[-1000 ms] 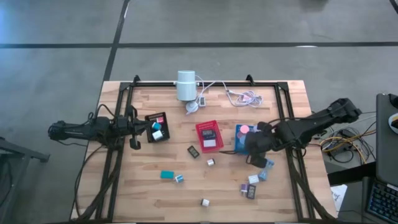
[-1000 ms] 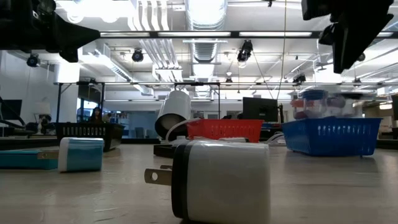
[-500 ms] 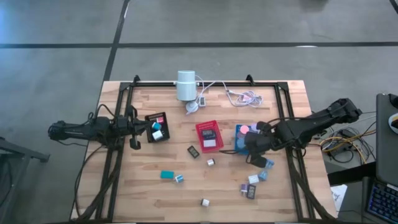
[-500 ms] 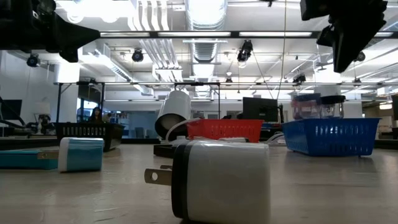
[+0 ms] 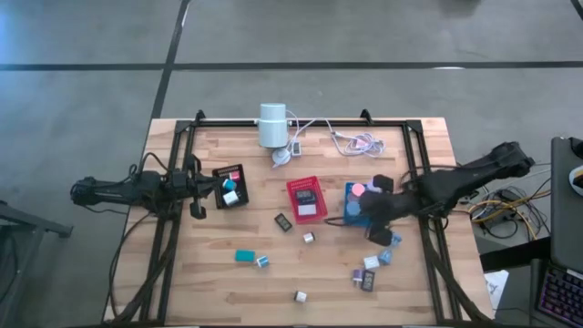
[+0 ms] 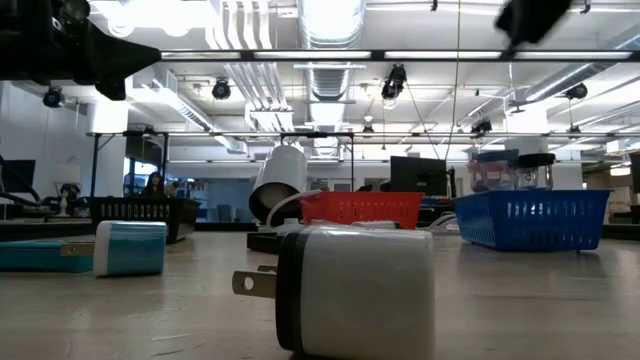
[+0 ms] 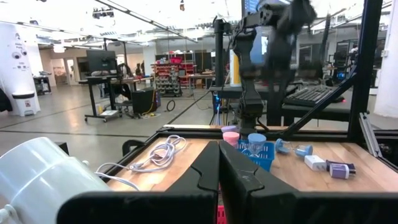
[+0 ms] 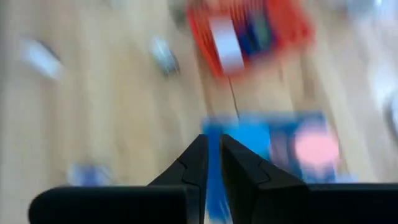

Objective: Pick & Place Office items
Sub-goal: Put the white digital clock into the red bin

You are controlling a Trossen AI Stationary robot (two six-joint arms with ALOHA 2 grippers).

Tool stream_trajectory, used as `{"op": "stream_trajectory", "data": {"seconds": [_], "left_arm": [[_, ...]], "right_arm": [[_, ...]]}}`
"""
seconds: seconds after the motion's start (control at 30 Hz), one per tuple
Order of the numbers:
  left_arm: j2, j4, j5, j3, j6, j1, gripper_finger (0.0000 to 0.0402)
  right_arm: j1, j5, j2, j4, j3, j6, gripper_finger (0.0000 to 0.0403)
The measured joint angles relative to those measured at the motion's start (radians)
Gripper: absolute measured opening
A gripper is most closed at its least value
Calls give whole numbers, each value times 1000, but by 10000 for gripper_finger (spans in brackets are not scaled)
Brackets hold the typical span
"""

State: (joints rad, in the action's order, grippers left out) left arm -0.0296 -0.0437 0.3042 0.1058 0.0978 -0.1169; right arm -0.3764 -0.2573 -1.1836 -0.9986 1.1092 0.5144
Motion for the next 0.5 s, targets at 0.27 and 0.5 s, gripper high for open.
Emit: {"op": "stream_trajectory", "data": {"seconds": [0.27, 0.5], "left_arm": [[0, 14, 0, 0, 11, 0, 9], [0, 23, 0, 0, 10, 0, 9]], "right_arm": [[-14, -36, 243, 373, -45, -153, 31], [-13, -34, 456, 702, -213, -411, 31]]}}
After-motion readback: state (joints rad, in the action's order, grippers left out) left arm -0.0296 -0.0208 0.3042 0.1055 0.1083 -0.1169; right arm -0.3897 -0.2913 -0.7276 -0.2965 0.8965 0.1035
